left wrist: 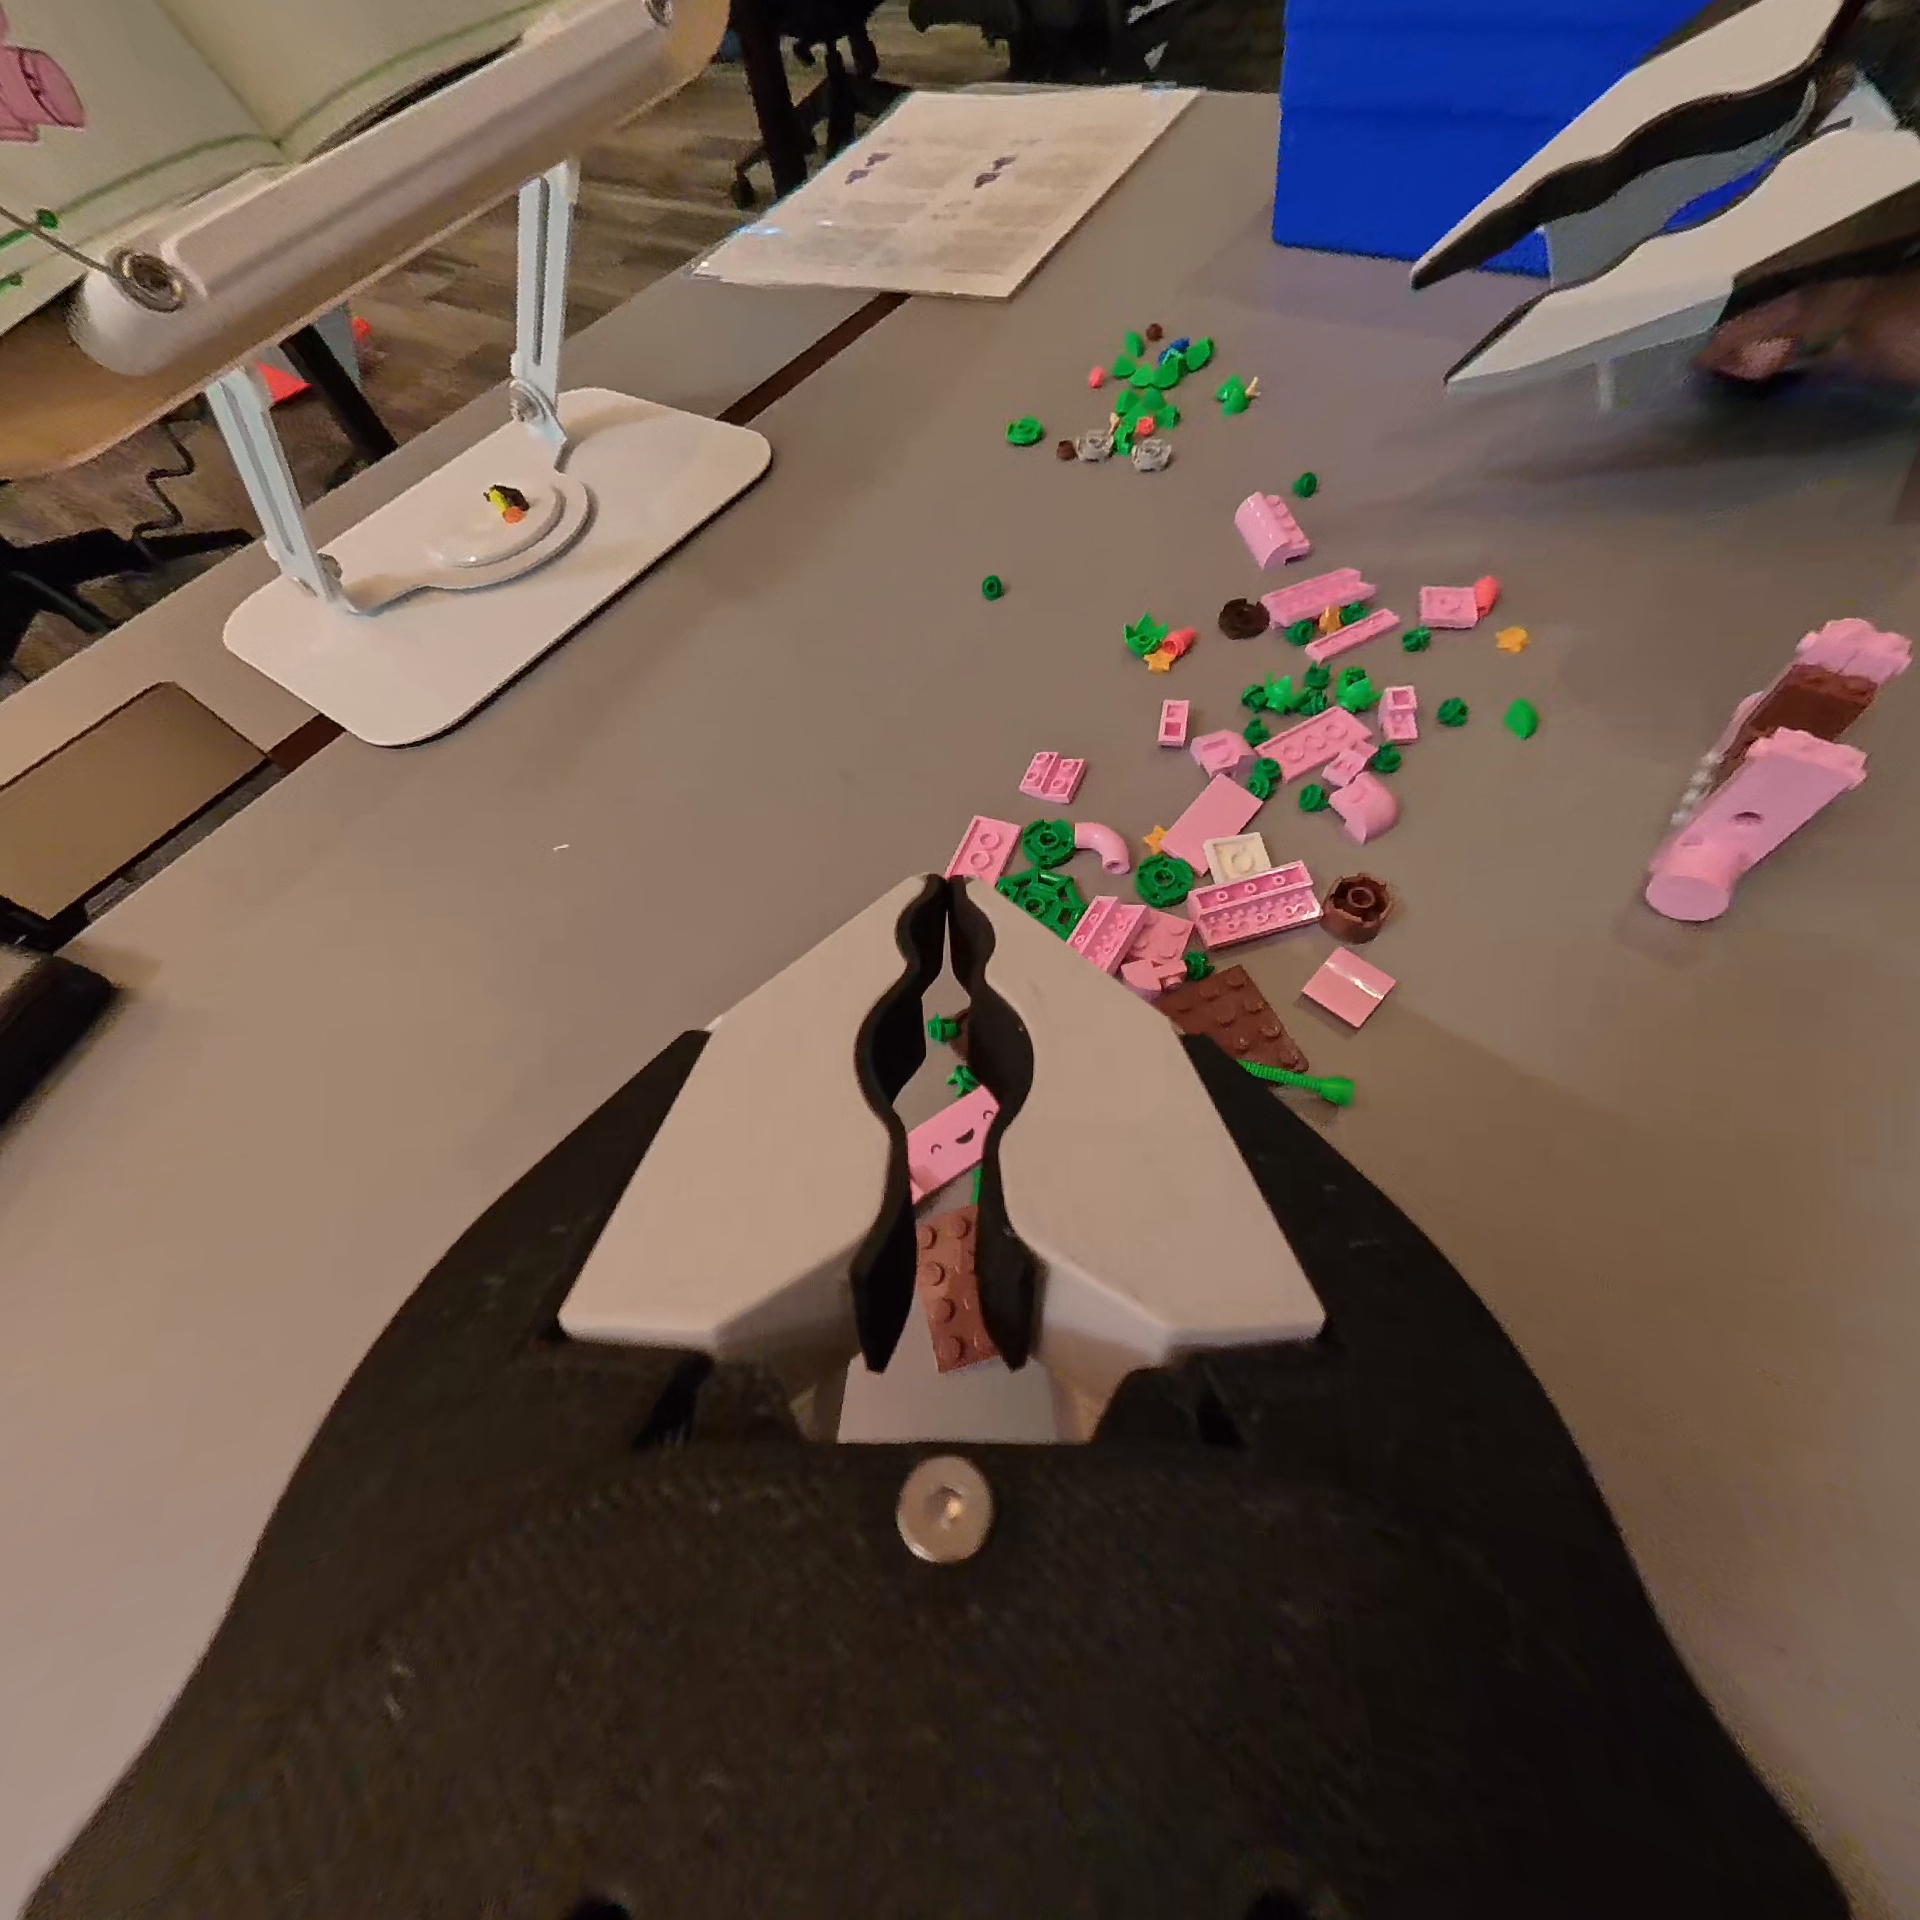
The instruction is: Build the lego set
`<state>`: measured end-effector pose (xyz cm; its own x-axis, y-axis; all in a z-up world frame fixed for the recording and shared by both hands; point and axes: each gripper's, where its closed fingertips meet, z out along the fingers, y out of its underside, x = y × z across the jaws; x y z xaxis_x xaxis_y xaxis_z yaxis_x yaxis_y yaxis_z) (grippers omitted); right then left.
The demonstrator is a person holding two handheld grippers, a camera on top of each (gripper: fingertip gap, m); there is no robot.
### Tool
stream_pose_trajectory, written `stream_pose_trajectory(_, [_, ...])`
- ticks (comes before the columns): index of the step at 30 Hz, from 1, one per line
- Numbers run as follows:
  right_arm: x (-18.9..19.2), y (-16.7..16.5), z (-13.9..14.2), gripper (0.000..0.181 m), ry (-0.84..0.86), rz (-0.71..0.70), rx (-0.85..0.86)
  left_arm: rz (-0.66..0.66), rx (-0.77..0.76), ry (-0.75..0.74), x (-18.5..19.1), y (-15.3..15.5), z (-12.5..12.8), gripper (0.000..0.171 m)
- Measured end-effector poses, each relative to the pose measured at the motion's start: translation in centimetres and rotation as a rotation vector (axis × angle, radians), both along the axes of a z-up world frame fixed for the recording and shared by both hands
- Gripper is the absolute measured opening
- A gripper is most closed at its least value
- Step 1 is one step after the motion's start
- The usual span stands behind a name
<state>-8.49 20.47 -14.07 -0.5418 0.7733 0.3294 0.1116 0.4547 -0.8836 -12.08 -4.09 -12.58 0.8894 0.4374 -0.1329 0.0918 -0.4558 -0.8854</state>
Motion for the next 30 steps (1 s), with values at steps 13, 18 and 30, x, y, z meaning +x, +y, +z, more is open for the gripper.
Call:
stream_pose_trajectory(13, [0.7, -1.0, -0.8, 0.034, -0.081, 0.068, -0.022, -0.083, 0.191, -0.034, 1.4, 1.9, 1.4, 0.0])
stream_pose_trajectory(18, [1.8, -2.4, -1.1, 0.033, -0.156, 0.157, -0.073, -0.12, 0.201, -0.023, 2.0, 2.8, 1.2, 0.0])
stream_pose_trajectory(30, [2.9, -3.9, -3.8, 0.039, -0.24, 0.214, 0.095, -0.097, 0.244, -0.083, 1.2, 2.4, 0.6, 0.0])
